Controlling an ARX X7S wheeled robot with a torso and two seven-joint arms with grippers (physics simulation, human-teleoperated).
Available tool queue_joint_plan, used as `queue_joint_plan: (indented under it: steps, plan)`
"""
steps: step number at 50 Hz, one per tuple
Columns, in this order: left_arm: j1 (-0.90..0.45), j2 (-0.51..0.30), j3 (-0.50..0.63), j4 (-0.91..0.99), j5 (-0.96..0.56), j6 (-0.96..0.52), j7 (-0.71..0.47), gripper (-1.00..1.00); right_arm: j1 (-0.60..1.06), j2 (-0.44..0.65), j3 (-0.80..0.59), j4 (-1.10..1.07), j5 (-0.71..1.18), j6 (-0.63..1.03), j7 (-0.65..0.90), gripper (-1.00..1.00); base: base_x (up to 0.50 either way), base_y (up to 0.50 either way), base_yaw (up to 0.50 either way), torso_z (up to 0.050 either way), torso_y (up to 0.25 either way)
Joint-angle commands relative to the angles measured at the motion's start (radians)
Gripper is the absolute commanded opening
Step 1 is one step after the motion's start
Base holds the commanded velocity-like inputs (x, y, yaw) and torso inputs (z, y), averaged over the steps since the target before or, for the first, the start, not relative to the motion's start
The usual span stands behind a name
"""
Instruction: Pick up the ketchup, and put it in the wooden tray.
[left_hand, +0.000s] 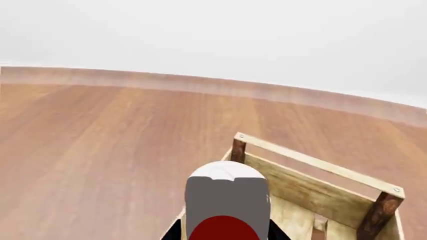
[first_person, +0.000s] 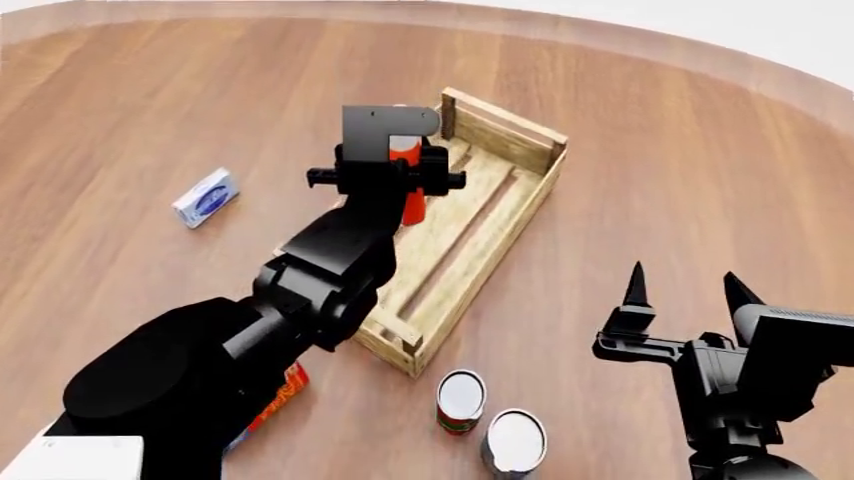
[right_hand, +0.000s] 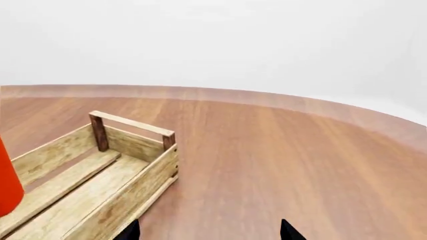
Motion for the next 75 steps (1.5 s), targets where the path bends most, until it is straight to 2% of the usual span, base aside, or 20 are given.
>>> queue_joint_plan:
  steps: [1, 19, 38, 39, 69, 75]
  plan:
    - [-0.013, 0.000, -0.005, 0.003, -0.005, 0.013, 0.004, -1.00, 0.000, 0.001, -0.001, 0.000, 0.002, -0.001, 0.003, 1.00, 0.00, 0.00, 0.00, 0.000, -0.193]
    - [-0.013, 0.000, -0.005, 0.006, 0.006, 0.018, 0.004, -1.00, 0.000, 0.002, -0.001, 0.002, 0.006, -0.005, 0.006, 1.00, 0.00, 0.00, 0.00, 0.000, -0.185]
    - [0.002, 0.000, -0.011, 0.002, 0.051, 0.003, -0.017, -1.00, -0.002, -0.001, 0.000, 0.005, 0.008, -0.017, 0.010, 1.00, 0.00, 0.00, 0.00, 0.000, -0.013]
    - [0.002, 0.000, -0.010, 0.000, 0.051, 0.000, -0.018, 1.00, -0.002, -0.001, 0.000, 0.005, 0.008, -0.018, 0.010, 1.00, 0.00, 0.00, 0.00, 0.000, 0.000]
    - [-0.007, 0.000, -0.011, -0.002, 0.052, -0.017, -0.008, 1.00, -0.004, 0.002, -0.003, 0.011, 0.018, -0.040, -0.002, 1.00, 0.00, 0.00, 0.00, 0.000, 0.000]
    - [-0.009, 0.000, -0.011, -0.003, 0.050, -0.023, -0.001, 1.00, -0.004, 0.003, -0.005, 0.013, 0.018, -0.045, -0.005, 1.00, 0.00, 0.00, 0.00, -0.019, 0.180]
